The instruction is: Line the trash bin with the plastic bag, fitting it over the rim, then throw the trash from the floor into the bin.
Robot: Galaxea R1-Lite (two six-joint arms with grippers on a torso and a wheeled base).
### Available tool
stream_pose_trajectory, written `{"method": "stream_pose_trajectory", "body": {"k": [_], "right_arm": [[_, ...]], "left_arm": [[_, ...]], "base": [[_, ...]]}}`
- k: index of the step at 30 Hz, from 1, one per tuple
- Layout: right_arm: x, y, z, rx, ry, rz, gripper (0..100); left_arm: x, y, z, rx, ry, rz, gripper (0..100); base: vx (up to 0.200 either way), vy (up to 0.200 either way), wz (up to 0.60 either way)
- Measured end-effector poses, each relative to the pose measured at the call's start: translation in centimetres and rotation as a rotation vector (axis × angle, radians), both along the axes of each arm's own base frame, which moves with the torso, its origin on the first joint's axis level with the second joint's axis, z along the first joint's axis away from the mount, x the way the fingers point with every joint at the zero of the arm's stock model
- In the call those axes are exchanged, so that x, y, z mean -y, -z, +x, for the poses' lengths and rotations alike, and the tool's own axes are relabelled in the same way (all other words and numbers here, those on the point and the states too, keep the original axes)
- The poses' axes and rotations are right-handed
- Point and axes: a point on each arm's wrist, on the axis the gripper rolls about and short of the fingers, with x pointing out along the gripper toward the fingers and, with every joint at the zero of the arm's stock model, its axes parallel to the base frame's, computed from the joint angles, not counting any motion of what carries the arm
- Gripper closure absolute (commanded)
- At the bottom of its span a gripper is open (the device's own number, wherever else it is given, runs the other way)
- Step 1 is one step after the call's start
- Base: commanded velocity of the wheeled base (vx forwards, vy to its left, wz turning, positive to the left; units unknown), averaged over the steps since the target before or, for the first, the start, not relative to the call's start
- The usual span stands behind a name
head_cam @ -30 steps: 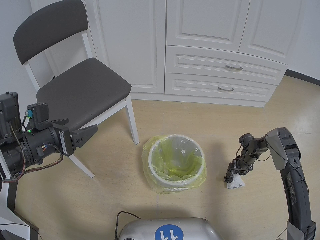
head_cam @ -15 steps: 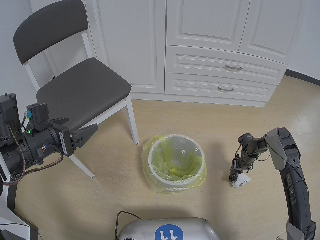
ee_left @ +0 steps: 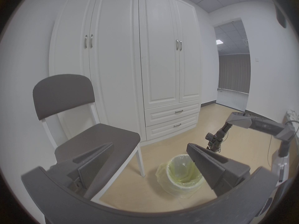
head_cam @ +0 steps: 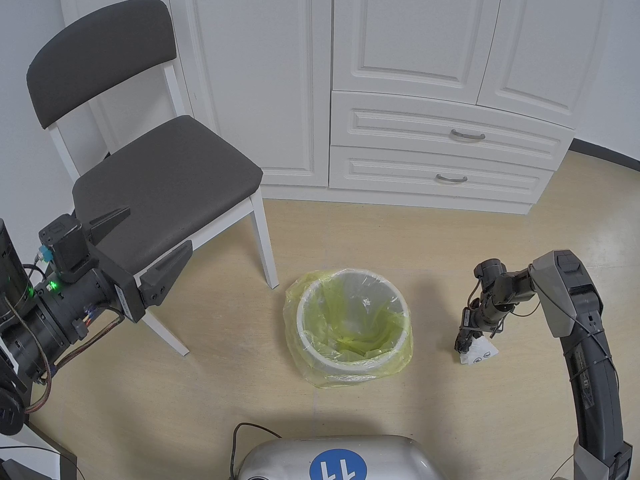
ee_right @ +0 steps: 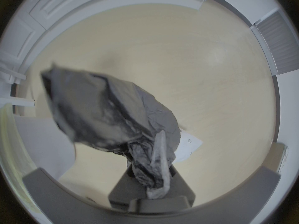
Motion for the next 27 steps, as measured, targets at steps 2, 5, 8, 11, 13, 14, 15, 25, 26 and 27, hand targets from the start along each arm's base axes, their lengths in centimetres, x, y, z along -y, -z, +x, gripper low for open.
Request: {"method": "stream_pose_trajectory", "body": {"k": [2,5,8,11,13,14,15,25,26,27], "right_arm": [[-0.5,-0.6,-0.2,0.017,0.0,0.004,100],[-1.3,-1.3,-1.1,0.034,-0.008,0.008,100],[-2.6,-2.3,-2.3,0.074,-0.032,0.009,100],[-3.7,-3.8,-3.7,0.12,-0.057,0.009,100],[-4.3,-5.2,-4.7,0.159,-0.076,0.009,100],[-4.5,-6.1,-5.2,0.183,-0.085,0.008,100],[-4.8,-6.9,-5.6,0.204,-0.093,0.009,100],[-7.1,-15.0,-9.9,0.419,-0.15,-0.005,100],[-7.2,-15.3,-10.0,0.428,-0.152,-0.008,100],[-7.3,-15.7,-10.3,0.445,-0.159,-0.012,100]], "left_arm": [[0.0,0.2,-0.1,0.019,-0.001,0.017,0],[-0.2,0.3,-0.2,0.068,-0.012,0.053,0],[-0.6,0.1,-0.2,0.142,-0.049,0.111,0],[-1.3,-0.3,-0.1,0.233,-0.116,0.179,0],[-1.9,-0.5,0.0,0.294,-0.165,0.212,0],[-2.1,-0.6,0.0,0.324,-0.189,0.226,0],[-2.3,-0.7,0.0,0.347,-0.207,0.236,0],[-3.4,0.2,0.3,0.377,-0.3,0.309,0],[-3.4,0.2,0.3,0.375,-0.3,0.31,0],[-3.5,0.3,0.4,0.373,-0.302,0.312,0]], "base": [[0.0,0.0,0.0],[0.0,0.0,0.0],[0.0,0.0,0.0],[0.0,0.0,0.0],[0.0,0.0,0.0],[0.0,0.0,0.0],[0.0,0.0,0.0],[0.0,0.0,0.0],[0.0,0.0,0.0],[0.0,0.0,0.0]]}}
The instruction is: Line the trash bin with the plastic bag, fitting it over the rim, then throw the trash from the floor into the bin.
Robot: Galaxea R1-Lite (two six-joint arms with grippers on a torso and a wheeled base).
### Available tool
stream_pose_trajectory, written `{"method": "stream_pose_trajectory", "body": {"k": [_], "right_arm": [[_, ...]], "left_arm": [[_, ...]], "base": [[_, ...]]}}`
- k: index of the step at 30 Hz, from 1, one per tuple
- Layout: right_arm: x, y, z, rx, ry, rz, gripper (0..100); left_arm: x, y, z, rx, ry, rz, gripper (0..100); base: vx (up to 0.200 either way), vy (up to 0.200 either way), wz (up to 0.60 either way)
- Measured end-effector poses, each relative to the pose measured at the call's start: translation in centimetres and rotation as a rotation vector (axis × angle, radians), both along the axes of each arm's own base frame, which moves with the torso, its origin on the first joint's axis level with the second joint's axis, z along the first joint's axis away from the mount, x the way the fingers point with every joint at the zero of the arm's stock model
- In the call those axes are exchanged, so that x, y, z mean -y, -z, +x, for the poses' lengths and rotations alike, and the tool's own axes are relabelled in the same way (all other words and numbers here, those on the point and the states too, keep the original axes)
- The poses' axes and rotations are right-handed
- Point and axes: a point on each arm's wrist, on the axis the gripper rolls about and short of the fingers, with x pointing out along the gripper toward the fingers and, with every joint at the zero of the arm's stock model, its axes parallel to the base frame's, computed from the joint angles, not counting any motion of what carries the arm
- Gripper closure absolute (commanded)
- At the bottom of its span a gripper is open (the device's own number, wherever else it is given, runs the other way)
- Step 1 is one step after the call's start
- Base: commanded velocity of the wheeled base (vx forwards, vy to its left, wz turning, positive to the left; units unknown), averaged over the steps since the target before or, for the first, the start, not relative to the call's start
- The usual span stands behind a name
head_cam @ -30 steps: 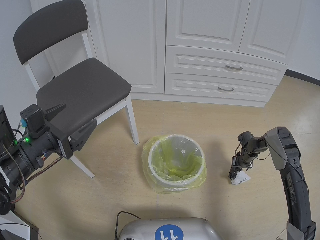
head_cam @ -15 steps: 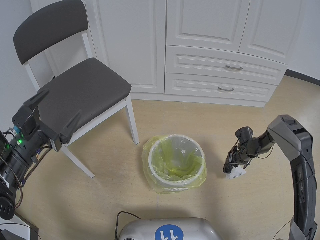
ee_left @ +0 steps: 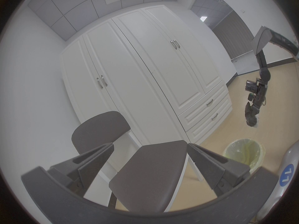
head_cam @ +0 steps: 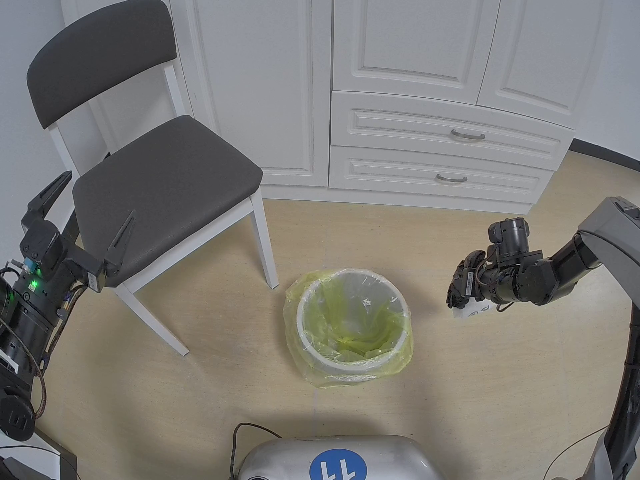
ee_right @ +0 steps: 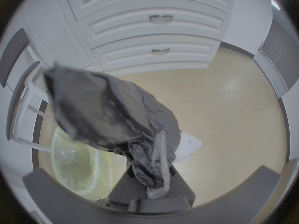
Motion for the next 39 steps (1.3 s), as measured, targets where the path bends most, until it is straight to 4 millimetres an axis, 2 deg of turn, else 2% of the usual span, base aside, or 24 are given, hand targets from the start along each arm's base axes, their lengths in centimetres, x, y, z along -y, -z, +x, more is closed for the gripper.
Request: {"method": "stream_pose_trajectory", "body": {"k": [11,15,25,30,39], "right_arm": [[-2.1,-4.4,-3.0,0.199,-0.041,-0.001,100],[-3.4,-6.1,-4.2,0.308,-0.056,0.013,100],[-7.1,-8.7,-6.6,0.525,-0.103,0.086,100],[-9.0,-9.5,-7.6,0.62,-0.128,0.134,100],[-12.6,-9.3,-9.1,0.716,-0.163,0.198,100]], "left_arm": [[-0.1,0.4,0.1,-0.017,-0.006,0.005,0],[0.4,0.4,0.0,-0.015,0.023,0.005,0],[0.9,0.2,-0.5,0.0,0.053,-0.003,0],[0.8,-0.1,-0.5,0.012,0.051,-0.008,0],[0.4,-0.3,-0.7,0.034,0.035,-0.013,0]], "base": [[0.0,0.0,0.0],[0.0,0.0,0.0],[0.0,0.0,0.0],[0.0,0.0,0.0],[0.0,0.0,0.0]]}}
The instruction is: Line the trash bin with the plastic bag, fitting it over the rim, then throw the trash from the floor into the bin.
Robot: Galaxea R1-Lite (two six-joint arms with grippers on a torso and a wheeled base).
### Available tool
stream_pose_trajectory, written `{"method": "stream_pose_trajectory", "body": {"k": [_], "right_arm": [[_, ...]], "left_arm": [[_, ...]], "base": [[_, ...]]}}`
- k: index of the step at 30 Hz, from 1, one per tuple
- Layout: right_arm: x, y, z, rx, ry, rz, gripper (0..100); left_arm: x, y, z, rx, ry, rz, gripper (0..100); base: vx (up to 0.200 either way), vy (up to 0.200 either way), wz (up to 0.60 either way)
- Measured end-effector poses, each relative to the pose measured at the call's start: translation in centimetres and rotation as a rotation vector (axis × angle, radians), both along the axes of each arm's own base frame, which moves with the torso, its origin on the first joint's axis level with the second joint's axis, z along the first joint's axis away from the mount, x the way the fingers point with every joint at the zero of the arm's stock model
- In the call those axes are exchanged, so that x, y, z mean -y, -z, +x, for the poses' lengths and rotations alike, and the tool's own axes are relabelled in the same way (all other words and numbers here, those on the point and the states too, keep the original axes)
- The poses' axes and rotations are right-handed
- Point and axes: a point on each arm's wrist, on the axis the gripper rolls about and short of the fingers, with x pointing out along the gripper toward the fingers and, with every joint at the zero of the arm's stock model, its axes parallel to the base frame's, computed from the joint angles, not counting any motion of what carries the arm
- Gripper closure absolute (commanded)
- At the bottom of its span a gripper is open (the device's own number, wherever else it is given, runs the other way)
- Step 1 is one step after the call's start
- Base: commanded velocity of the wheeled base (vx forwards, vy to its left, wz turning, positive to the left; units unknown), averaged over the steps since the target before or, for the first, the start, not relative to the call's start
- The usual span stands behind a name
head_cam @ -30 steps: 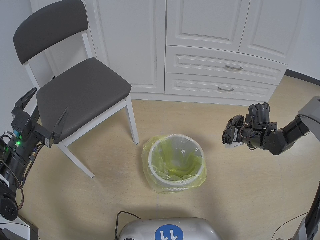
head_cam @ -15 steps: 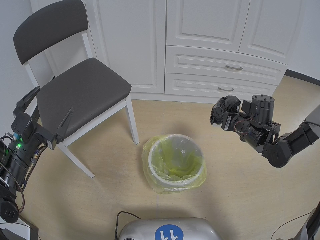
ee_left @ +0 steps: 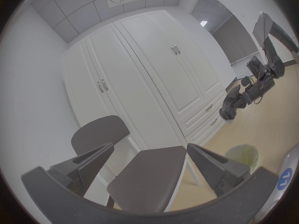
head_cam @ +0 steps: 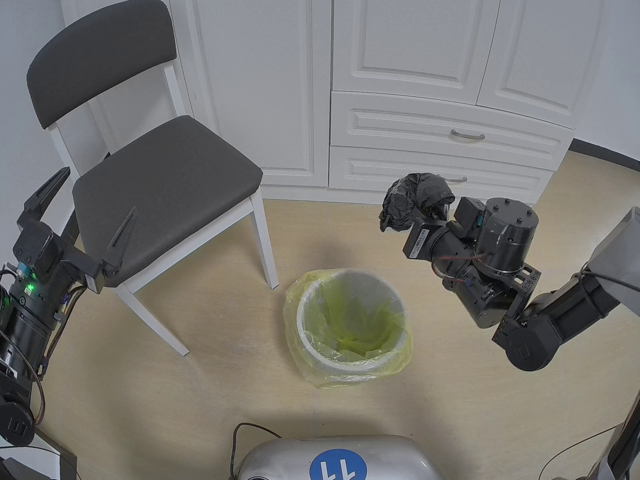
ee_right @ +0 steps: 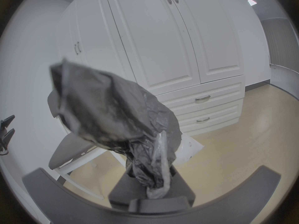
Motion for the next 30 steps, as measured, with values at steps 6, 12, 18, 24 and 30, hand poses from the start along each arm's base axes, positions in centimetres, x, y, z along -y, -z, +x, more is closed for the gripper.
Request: {"method": "stream_pose_trajectory", "body": {"k": [6,12,18,24,30], "right_arm": [[-1.9,1.2,-0.4,0.02,-0.037,0.015,100],[-3.2,1.9,-0.7,0.048,-0.07,0.038,100],[-4.3,2.9,-0.7,0.085,-0.094,0.065,100],[-5.0,5.9,0.4,0.032,-0.103,0.052,100],[-5.3,9.6,1.7,-0.125,-0.134,0.06,100]], "left_arm": [[0.6,-0.1,-0.8,0.011,0.048,-0.011,0],[0.1,-0.8,-1.2,0.032,0.025,-0.063,0],[-1.8,-1.8,-0.8,0.072,-0.112,-0.102,0],[-3.8,-2.5,-0.5,0.105,-0.233,-0.114,0],[-4.7,-3.0,-0.4,0.126,-0.274,-0.142,0]], "base": [[0.0,0.0,0.0],[0.0,0.0,0.0],[0.0,0.0,0.0],[0.0,0.0,0.0],[0.0,0.0,0.0]]}}
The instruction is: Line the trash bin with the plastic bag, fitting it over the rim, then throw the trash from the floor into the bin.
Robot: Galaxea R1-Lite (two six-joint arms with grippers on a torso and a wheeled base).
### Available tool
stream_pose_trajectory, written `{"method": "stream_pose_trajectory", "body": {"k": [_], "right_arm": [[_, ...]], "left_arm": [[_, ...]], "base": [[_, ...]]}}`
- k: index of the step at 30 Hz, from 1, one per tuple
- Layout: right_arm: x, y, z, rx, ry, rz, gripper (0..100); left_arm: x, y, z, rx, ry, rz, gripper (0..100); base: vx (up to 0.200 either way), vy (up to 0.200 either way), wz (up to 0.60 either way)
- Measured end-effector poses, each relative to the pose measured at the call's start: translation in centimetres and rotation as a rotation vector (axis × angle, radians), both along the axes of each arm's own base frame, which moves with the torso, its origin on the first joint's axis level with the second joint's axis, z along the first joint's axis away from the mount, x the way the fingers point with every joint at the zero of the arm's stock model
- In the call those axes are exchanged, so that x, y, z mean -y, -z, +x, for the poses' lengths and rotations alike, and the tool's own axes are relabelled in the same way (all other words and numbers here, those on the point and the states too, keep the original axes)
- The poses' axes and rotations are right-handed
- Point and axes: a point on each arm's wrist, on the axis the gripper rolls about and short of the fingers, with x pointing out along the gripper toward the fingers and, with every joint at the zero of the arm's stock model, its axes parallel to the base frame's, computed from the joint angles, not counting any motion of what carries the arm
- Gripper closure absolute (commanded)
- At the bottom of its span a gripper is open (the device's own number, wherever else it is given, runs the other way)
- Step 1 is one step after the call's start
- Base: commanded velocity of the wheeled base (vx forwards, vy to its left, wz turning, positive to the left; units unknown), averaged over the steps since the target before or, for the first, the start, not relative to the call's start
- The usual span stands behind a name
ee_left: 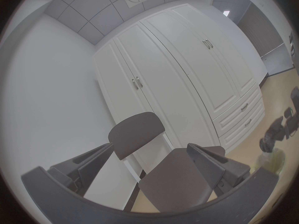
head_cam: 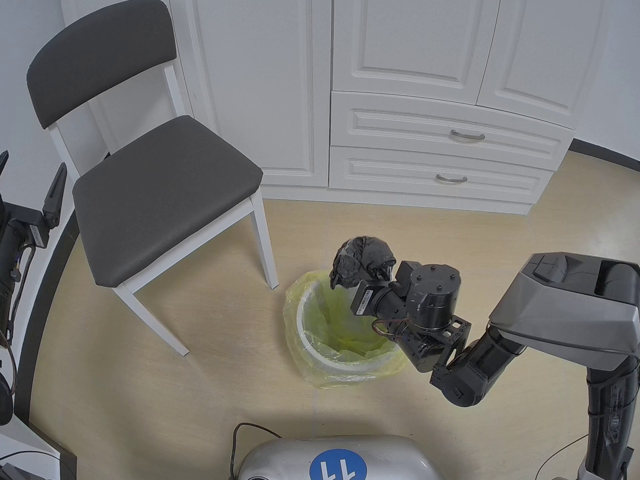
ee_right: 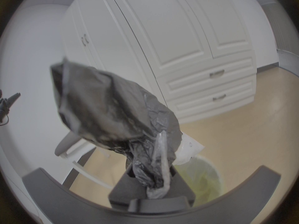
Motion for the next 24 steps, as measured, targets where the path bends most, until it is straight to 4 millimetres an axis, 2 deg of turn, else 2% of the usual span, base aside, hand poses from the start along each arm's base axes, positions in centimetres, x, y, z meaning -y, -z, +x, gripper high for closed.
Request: {"method": "stream_pose_trajectory", "body": {"k": [5,9,15,18,24], "right_arm": [[-0.3,1.9,0.7,-0.187,-0.021,0.061,100],[-0.4,2.2,1.8,-0.293,-0.022,0.143,100],[0.1,2.1,4.6,-0.309,-0.004,0.257,100],[0.5,2.8,5.8,-0.315,0.004,0.287,100],[0.8,4.5,6.1,-0.355,0.009,0.267,100]], "left_arm": [[-0.5,-0.2,0.1,0.006,-0.023,-0.009,0],[-0.8,-0.2,0.1,0.008,-0.035,-0.016,0],[-0.9,-0.2,0.2,0.007,-0.041,-0.019,0],[-1.0,-0.2,0.3,0.005,-0.041,-0.019,0],[-1.0,-0.1,0.4,-0.002,-0.041,-0.02,0]], "base": [[0.0,0.0,0.0],[0.0,0.0,0.0],[0.0,0.0,0.0],[0.0,0.0,0.0],[0.0,0.0,0.0]]}}
